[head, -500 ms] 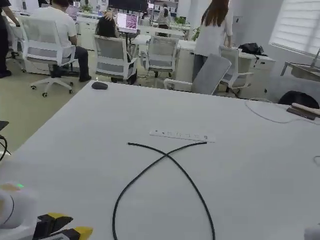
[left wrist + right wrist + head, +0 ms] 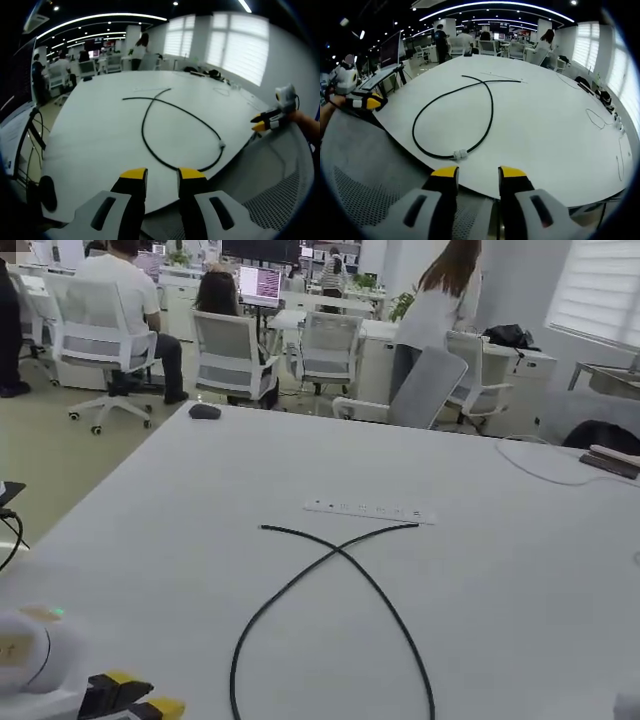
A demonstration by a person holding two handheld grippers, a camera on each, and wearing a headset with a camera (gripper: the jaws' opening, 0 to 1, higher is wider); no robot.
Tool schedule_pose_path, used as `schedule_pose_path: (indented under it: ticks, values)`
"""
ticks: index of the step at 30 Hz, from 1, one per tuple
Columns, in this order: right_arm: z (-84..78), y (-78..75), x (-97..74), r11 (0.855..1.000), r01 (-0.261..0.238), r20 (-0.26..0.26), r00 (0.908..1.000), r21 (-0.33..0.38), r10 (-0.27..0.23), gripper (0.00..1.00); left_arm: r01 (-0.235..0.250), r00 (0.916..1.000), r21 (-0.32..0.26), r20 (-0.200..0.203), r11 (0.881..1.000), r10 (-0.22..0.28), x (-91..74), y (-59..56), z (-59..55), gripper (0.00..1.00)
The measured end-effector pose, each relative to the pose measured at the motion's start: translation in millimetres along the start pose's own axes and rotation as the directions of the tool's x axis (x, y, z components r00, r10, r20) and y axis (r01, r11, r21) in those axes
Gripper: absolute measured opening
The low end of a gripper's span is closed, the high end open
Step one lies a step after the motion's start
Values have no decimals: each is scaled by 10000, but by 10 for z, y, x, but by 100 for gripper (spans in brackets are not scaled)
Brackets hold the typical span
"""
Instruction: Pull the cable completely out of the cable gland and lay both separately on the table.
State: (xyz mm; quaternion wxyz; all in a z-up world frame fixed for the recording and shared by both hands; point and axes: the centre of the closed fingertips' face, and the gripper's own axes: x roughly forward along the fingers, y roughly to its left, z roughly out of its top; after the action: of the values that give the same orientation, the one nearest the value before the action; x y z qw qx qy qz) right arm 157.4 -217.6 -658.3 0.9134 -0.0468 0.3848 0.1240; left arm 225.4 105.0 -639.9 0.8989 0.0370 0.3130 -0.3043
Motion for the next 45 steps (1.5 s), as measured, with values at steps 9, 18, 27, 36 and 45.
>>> schedule_pose_path:
  ticks: [9,18,27,36,45]
  values:
    - [-2,3,1,10000,-28,-15,10000,40,29,33,69,9999,48,-82,10000,-69,9,-4,-14,23]
    - [-32,30,14,9998,-204,-188,9996,47,204,31,26,9999,21,-114,10000,-26,11,-3,-18,22]
    - [-50,47,22,9994,-343,-323,9989,-47,341,31,-68,10000,-54,-26,10000,68,-3,8,-4,22]
    - [-45,58,19,9993,-381,-290,9989,-59,379,30,-55,10000,-49,19,10000,55,-5,0,11,22]
    - [-40,68,21,9989,-451,-282,9986,-94,448,28,-30,10000,14,38,10000,30,-5,-4,20,23]
